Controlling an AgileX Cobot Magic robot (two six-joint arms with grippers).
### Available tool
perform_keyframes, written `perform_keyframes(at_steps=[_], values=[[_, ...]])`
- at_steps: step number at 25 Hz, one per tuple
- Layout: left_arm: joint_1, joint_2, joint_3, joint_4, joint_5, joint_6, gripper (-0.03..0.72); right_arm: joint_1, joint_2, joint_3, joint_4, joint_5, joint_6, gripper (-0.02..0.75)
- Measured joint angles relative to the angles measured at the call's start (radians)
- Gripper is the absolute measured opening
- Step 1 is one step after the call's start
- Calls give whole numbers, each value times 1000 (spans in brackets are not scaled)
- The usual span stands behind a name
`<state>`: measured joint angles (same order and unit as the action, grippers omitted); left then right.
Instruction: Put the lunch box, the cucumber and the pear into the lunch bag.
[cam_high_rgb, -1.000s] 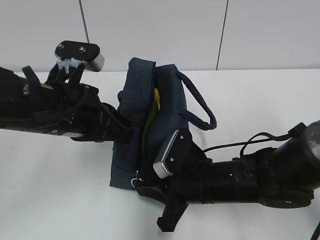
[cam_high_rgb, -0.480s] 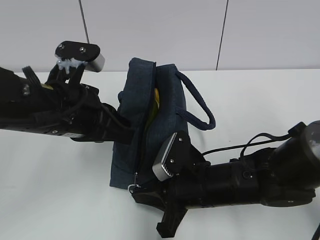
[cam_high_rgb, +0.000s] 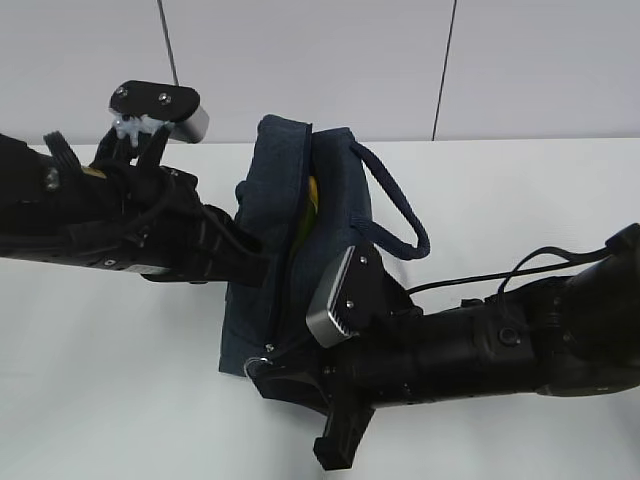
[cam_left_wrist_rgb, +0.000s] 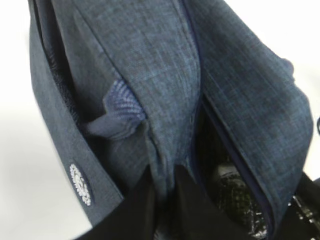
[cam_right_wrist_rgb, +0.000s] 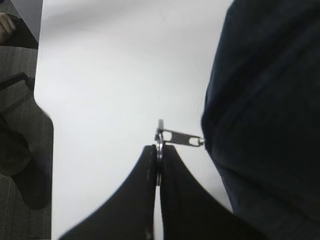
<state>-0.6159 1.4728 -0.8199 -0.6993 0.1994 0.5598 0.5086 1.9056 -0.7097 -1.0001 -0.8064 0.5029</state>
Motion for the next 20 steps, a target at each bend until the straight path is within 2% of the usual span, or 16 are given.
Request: perform_keyframes(at_steps=[20], values=[[0, 0, -1, 0, -10, 0, 3, 0, -143, 4, -25, 72, 24, 0]])
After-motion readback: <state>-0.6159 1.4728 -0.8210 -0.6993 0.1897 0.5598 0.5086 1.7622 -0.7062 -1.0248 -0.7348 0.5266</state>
